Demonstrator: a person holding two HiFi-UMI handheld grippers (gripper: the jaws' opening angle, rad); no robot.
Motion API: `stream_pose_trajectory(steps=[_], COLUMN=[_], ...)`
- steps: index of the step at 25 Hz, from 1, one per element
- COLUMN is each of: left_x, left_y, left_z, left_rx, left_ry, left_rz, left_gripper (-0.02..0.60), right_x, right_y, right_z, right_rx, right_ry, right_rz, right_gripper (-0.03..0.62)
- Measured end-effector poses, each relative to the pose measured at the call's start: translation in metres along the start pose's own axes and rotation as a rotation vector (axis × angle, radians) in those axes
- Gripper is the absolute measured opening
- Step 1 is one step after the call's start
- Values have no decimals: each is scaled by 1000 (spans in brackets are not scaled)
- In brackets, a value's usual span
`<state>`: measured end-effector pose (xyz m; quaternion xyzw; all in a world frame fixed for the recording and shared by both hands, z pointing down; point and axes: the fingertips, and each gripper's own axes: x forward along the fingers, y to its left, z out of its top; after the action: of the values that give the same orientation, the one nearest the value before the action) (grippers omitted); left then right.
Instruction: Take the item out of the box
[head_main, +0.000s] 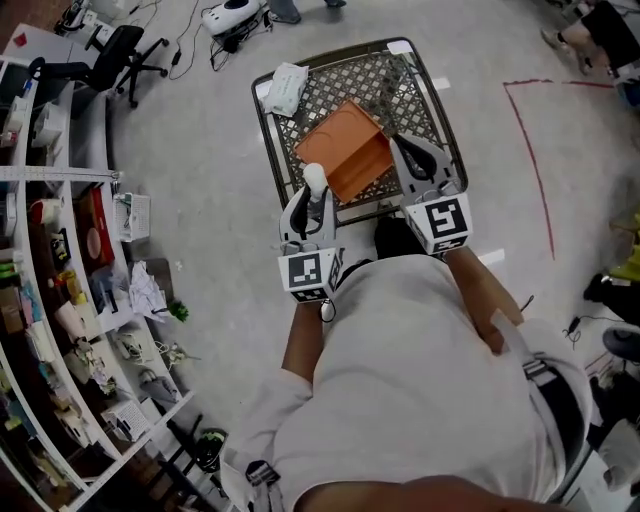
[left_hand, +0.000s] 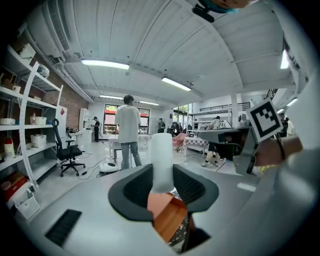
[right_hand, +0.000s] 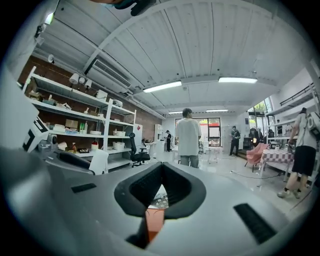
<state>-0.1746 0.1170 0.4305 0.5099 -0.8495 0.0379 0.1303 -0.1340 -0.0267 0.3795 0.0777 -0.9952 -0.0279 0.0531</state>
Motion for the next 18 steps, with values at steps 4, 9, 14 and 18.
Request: stream_pose_trajectory(steps=[4,9,14,18], left_x=[24,35,31,32], left_y=[0,3,-2,-4], left_z=[28,36,36,38], left_rx=[12,-4,-18,-13], left_ry=[-30,-51,-64,-77], left_rz=[2,26,38,51], left_gripper=[126,126,126,126], right_x=[23,30,18,16], right_y=[-7,-4,-4,-7], right_z=[8,5,0,0], right_rx=[1,-9,-6,-27], right_ry=[-18,-17,3,10], right_rz=[47,61,66,73], right_gripper=[5,5,3,3])
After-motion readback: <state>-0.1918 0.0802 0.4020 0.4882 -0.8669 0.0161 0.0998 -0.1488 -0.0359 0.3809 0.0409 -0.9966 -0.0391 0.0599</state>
